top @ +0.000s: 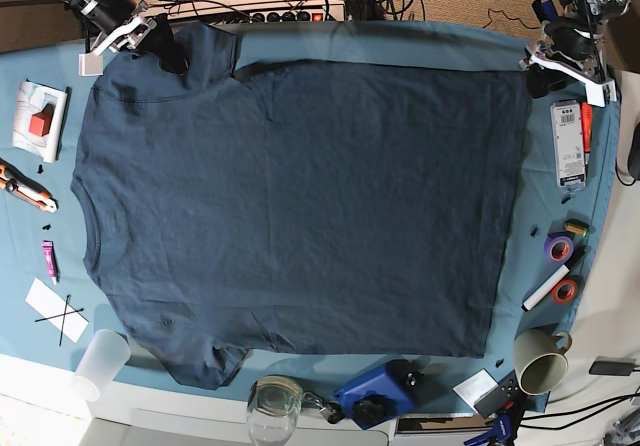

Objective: Fold the T-shirt properly
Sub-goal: 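Pinch the shirt corners, right gripper first, then left gripper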

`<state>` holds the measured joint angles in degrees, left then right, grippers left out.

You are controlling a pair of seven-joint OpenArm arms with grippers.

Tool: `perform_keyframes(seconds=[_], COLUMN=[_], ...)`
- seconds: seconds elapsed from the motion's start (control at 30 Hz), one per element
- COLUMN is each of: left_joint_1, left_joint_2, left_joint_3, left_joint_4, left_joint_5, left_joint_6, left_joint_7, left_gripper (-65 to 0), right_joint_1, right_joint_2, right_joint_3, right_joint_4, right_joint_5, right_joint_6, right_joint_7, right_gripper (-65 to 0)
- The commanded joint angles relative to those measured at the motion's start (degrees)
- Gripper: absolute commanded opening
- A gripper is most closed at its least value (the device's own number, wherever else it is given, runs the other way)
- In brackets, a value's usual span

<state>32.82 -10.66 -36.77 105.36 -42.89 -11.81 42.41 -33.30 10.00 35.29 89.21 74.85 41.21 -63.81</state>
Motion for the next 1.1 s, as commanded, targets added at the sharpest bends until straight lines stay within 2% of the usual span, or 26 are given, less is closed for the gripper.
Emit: perform_keyframes(seconds=[0.0,0.17,0.23,0.33,0.43,0.83,0.93,1.0,1.07], left_joint_1=[0.37,0.33,0.37,0.33,0.33,-3.37,-4.15,-4.31,-4.24], left_joint_2=[-0.63,-0.46,-0.48,-0.46,-0.46,2.78,2.71,2.69,2.69], left_joint_3=[-0.26,-0.11,-0.11,-0.11,-0.11,1.20,4.17,4.68,4.61], left_joint_4=[0.83,-1.51,-2.89,-4.09,-5.03,-5.25,-5.25,-5.22,-5.22], left_joint_5=[-0.31,-0.85,-3.67,-10.23,-13.73,-14.53,-11.04,-8.63,-8.52], left_joint_6=[-0.04,-0.09,-0.79,-3.54,-4.79,-4.79,-4.72,-3.45,-1.09], left_joint_7=[-0.04,2.21,3.23,7.69,8.20,8.48,8.57,8.59,8.59], left_gripper=[-39.4,-39.4,-39.4,-39.4,-39.4,-39.4,-39.4,-39.5,-42.5], right_joint_1=[-0.83,-0.85,-0.83,-0.85,-0.83,-0.83,-0.83,-0.85,-0.85], right_joint_2=[0.33,0.33,0.33,0.33,0.33,0.35,0.35,0.35,0.35], right_joint_3=[0.07,0.07,0.07,0.07,0.07,0.07,0.04,0.07,0.07], right_joint_4=[-0.07,-0.07,-0.07,-0.07,-0.07,-0.07,-0.07,-0.07,-0.07], right_joint_5=[-4.42,-4.42,-4.39,-4.39,-4.39,-4.33,-4.31,-4.31,-4.28], right_joint_6=[-1.21,-1.21,-1.21,-1.21,-1.21,-1.21,-1.21,-1.21,-1.21], right_joint_7=[-3.65,-3.65,-3.65,-3.67,-3.63,-3.63,-3.54,-3.39,-3.06], right_gripper=[-26.9,-26.9,-26.9,-26.9,-26.9,-26.9,-26.9,-26.9,-26.9])
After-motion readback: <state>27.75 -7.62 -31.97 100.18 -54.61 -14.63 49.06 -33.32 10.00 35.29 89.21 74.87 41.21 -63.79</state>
